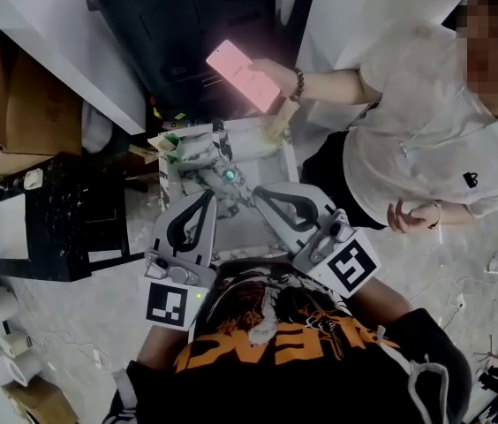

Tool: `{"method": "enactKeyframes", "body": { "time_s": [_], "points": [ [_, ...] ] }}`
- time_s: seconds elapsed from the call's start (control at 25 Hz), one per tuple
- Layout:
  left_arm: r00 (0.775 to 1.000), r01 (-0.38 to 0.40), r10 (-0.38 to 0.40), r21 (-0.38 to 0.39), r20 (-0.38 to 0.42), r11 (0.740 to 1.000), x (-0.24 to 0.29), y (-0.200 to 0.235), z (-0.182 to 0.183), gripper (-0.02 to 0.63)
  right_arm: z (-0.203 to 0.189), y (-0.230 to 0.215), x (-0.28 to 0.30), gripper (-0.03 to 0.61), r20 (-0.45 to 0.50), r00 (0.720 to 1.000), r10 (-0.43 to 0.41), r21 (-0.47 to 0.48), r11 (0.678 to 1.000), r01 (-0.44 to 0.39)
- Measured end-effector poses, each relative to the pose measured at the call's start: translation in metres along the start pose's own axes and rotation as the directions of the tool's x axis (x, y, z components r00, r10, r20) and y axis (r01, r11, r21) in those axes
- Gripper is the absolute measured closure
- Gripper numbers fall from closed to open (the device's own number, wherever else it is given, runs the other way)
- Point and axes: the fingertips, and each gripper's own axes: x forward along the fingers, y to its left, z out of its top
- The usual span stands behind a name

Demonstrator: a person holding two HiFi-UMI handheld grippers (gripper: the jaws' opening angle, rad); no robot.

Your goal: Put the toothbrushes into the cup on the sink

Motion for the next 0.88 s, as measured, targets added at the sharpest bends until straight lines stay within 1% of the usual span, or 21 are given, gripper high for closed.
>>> {"method": "enactKeyframes", "body": {
  "time_s": [0.32,0.88],
  "points": [
    [1.0,-0.013,0.013,0.008,-0.006,1.0,-0.0014,0.0006,0.0001,0.591,0.0027,0.0006,0.0024,0.565,-0.007,1.0,0.002,-0.022,1.0,-0.002],
    [1.0,-0.007,0.007,0.0,-0.002,1.0,0.004,0.0003,-0.0002,0.591,0.002,-0.0015,0.004,0.566,-0.012,1.0,0.002,-0.032,0.999,-0.002]
  ]
}}
